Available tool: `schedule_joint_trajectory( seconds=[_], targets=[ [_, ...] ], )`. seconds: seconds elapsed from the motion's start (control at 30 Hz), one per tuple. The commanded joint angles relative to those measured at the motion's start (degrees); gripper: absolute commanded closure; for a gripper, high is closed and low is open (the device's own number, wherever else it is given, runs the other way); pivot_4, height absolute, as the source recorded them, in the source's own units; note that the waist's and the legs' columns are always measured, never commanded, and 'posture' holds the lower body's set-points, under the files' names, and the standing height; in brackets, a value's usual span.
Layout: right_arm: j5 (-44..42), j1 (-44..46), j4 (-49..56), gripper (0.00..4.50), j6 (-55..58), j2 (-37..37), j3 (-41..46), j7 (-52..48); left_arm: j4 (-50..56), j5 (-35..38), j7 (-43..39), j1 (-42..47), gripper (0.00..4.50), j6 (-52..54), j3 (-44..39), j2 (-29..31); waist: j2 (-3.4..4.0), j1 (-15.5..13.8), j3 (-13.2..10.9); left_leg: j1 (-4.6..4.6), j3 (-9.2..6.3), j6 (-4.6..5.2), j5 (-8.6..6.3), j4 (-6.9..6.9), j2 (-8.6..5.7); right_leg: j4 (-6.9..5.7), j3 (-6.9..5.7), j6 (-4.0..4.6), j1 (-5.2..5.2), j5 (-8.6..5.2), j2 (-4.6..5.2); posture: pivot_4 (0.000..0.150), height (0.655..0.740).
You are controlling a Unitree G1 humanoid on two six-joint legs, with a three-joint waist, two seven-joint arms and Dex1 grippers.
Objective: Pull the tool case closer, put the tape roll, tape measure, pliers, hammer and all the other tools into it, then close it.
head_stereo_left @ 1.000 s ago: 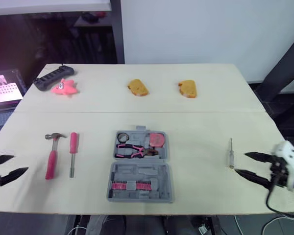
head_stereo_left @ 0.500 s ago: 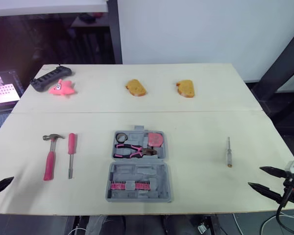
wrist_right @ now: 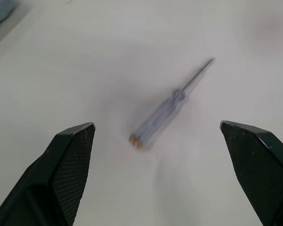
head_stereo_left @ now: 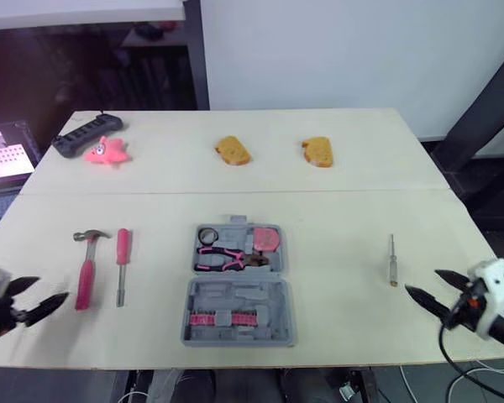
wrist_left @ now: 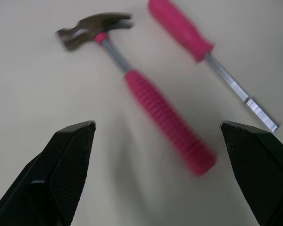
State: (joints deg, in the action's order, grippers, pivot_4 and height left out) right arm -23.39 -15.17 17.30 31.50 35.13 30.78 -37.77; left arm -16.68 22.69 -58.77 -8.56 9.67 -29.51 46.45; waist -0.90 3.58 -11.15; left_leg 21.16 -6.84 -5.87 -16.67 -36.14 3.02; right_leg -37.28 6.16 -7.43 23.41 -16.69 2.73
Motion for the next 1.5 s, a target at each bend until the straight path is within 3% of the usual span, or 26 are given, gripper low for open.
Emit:
schedule_joint_trajectory(
  seconds=[0.03, 0.2, 0.3, 0.53, 0.93, 1.07, 1.23, 1.3, 1.5],
  targets=[
    [2.1, 3.7, 9.2, 0.00, 9.5, -5.0, -2.0, 14.9, 12.3, 1.7, 1.8, 0.7, 0.05, -3.5, 2.6, -4.0, -0.02, -0.4, 0.0, 0.01, 0.00, -0.04, 0.02, -0.01, 0.00, 0.01, 0.00, 0.00, 0.00, 0.01, 0.00, 0.150, 0.7400],
    [6.6, 11.0, 12.6, 0.00, 17.1, -14.0, -1.7, 31.8, 22.9, 5.0, 1.0, -0.4, 0.05, 1.9, 6.9, -5.8, 0.01, -1.0, 0.0, 0.05, 0.00, -0.32, 0.17, 0.04, 0.00, 0.02, 0.00, 0.00, 0.06, 0.02, 0.00, 0.150, 0.7400],
    [7.8, 14.7, 11.4, 0.00, 19.7, -16.6, -1.8, 36.2, 28.2, 7.2, 0.5, 0.7, 0.05, 7.3, 10.4, -4.9, 0.14, -1.0, 0.1, 0.04, -0.01, -0.31, 0.17, 0.02, -0.01, -0.01, 0.00, 0.01, 0.06, 0.01, 0.00, 0.150, 0.7400],
    [9.8, 18.6, 4.2, 0.00, 22.8, -16.8, -5.1, 37.9, 33.1, 9.2, -3.6, 2.4, 0.05, 11.4, 15.0, -2.3, 0.19, -0.8, 0.1, 0.04, -0.01, -0.31, 0.17, 0.05, -0.01, 0.00, 0.00, 0.00, 0.06, 0.02, 0.00, 0.150, 0.7400],
    [10.3, 23.4, -7.6, 0.00, 22.2, -18.6, -7.7, 38.5, 35.9, 9.2, -4.4, -1.1, 0.05, 11.8, 13.5, -0.1, 0.19, 0.4, 0.1, 0.05, -0.01, -0.30, 0.17, 0.04, -0.01, -0.02, 0.00, -0.01, 0.07, 0.02, 0.00, 0.150, 0.7400],
    [9.6, 23.9, -9.8, 1.22, 21.0, -19.5, -6.7, 38.6, 36.5, 9.2, -4.2, -1.8, 0.00, 11.6, 13.3, 0.0, 0.16, 0.4, 0.1, 0.02, -0.01, -0.30, 0.17, 0.00, -0.01, -0.01, 0.00, 0.00, 0.03, 0.02, 0.00, 0.150, 0.7400],
    [9.5, 24.1, -9.7, 3.85, 20.6, -20.0, -6.6, 38.8, 36.7, 9.3, -4.0, -1.9, 0.00, 11.6, 13.3, 0.2, 0.16, 0.3, 0.1, 0.02, -0.01, -0.30, 0.17, 0.01, -0.01, -0.01, 0.00, 0.00, 0.02, 0.02, 0.00, 0.150, 0.7400],
    [9.3, 24.1, -9.2, 4.49, 21.1, -20.2, -6.3, 38.9, 36.3, 9.2, -3.9, -1.3, 0.00, 11.7, 13.6, 0.3, 0.16, 0.3, 0.1, 0.02, -0.02, -0.30, 0.17, 0.02, -0.01, -0.02, 0.00, 0.00, 0.02, 0.02, 0.00, 0.150, 0.7400],
    [7.5, 23.6, -3.9, 4.49, 18.8, -18.2, -9.1, 33.1, 35.7, 8.8, -3.9, -0.7, 0.00, 11.6, 14.9, -0.1, 0.18, 0.4, 0.1, 0.02, -0.02, -0.30, 0.17, 0.03, -0.01, -0.01, 0.00, 0.00, 0.04, 0.02, 0.00, 0.150, 0.7400]
  ],
)
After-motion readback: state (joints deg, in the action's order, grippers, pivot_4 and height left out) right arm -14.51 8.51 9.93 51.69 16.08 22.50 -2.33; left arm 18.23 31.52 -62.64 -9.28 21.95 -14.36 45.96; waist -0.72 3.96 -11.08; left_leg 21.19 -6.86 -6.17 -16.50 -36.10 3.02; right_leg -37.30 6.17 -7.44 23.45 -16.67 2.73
